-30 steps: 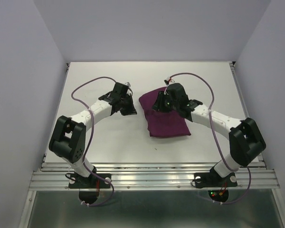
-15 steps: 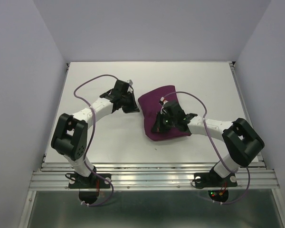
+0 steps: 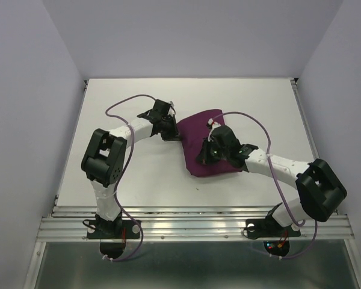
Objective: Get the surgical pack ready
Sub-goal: Pack the surgical kit at the center of the board, then reset both arms
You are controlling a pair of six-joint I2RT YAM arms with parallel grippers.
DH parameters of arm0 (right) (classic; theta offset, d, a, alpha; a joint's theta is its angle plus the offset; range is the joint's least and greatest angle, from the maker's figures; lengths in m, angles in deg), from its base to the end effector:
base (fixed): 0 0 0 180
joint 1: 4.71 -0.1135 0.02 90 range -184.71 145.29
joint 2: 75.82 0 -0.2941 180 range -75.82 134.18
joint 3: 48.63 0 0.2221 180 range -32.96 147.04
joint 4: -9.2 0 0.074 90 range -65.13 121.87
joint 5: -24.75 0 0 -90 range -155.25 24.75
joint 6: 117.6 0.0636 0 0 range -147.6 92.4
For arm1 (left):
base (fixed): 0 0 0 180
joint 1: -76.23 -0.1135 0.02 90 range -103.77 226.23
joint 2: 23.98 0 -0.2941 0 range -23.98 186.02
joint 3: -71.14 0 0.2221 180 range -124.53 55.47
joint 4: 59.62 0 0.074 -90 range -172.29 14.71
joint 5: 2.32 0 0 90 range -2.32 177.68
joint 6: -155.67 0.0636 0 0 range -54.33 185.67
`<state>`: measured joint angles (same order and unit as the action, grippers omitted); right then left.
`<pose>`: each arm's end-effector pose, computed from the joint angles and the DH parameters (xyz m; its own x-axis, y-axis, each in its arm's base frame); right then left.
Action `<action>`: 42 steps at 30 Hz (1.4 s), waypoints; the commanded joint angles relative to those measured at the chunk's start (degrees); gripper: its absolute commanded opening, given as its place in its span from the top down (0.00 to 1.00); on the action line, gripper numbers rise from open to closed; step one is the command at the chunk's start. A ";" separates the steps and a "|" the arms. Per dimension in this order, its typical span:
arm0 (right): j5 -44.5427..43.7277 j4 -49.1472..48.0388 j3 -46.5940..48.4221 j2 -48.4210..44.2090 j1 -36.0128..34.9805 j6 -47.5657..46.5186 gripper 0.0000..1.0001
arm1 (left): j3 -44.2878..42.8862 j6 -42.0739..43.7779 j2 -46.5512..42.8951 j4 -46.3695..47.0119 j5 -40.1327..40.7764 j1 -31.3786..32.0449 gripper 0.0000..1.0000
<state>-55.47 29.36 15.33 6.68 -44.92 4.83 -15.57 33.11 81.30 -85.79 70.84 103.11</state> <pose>0.2213 0.2012 0.2490 -0.7985 0.0170 -0.6018 -0.3664 0.7794 0.5082 0.3519 -0.1990 0.2315 -0.8608 -0.1412 -0.4889 0.1815 0.8124 -0.5541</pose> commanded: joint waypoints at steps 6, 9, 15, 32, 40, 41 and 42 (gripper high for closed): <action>-3.89 0.77 -3.91 3.37 -0.31 0.89 0.99 | -9.98 -0.14 9.42 0.22 -0.91 -0.24 1.00; -8.62 3.84 -1.81 -0.39 -0.31 -0.86 0.96 | -12.53 0.65 9.87 -2.41 0.48 -0.24 1.00; -29.35 8.51 7.59 -5.33 0.91 -6.23 0.24 | -17.19 3.28 2.93 -8.20 5.58 -0.86 1.00; -51.70 13.97 21.14 -5.15 27.20 5.81 0.00 | -28.53 12.60 -21.94 -17.62 19.30 -5.60 1.00; -57.85 13.79 18.51 -10.60 27.20 5.46 0.00 | -26.78 12.43 -31.53 -10.87 22.91 -6.13 0.94; -58.55 13.88 18.33 -11.13 27.20 5.28 0.00 | -26.17 12.43 -33.01 -9.99 22.47 -6.13 0.92; -58.91 13.88 18.15 -11.31 27.20 4.93 0.00 | -25.90 12.52 -34.25 -8.32 22.03 -6.13 0.90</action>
